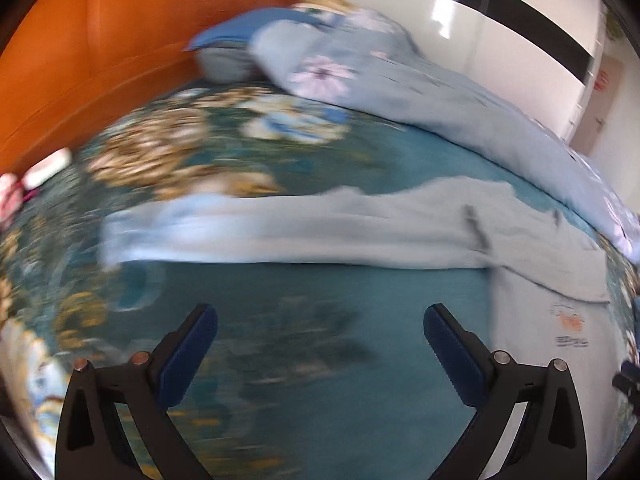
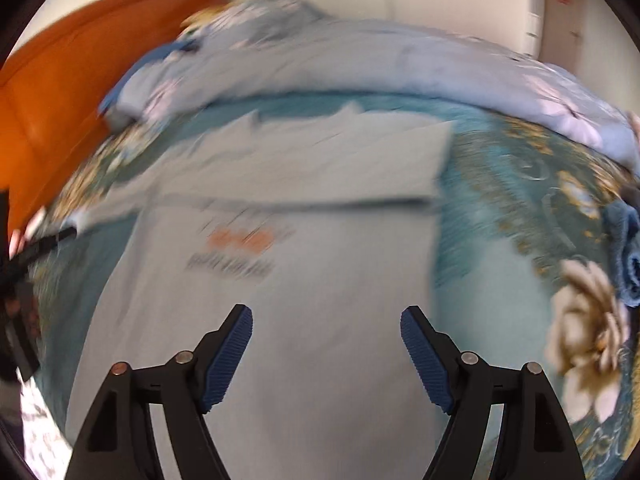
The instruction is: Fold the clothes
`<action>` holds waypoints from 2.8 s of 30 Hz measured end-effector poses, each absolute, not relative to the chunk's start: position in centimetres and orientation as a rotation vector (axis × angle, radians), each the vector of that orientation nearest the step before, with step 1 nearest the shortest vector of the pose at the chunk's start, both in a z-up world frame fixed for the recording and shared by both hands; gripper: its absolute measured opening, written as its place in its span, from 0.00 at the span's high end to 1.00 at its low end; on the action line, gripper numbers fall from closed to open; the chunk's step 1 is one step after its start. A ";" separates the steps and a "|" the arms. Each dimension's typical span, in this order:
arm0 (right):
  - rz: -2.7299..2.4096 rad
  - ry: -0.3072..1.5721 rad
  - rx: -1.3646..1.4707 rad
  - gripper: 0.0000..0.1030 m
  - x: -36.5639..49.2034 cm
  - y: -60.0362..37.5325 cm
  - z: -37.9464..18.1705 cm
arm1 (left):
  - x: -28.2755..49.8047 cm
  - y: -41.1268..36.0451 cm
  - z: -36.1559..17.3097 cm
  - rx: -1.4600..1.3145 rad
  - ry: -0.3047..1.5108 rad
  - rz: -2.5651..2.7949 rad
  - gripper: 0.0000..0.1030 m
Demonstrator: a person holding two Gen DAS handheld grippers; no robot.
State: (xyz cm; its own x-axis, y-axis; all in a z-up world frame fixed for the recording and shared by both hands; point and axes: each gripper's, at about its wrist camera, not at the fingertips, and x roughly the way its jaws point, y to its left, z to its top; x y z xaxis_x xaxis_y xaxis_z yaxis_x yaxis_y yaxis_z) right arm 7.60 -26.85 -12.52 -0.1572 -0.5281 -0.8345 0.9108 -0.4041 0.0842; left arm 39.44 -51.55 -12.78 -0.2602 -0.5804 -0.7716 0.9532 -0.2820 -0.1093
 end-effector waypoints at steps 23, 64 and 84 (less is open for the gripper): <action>-1.659 0.554 1.082 0.21 13.2 -28.1 -12.6 | 51.1 -61.3 -15.7 0.831 0.727 -1.645 0.36; -1.694 0.391 1.149 0.21 8.4 -24.8 -13.7 | 19.3 -56.8 2.5 0.567 1.058 -2.561 0.98; -1.792 0.272 1.185 0.21 3.5 -19.3 -14.4 | -1.0 -46.6 -13.1 1.224 0.993 -2.439 0.98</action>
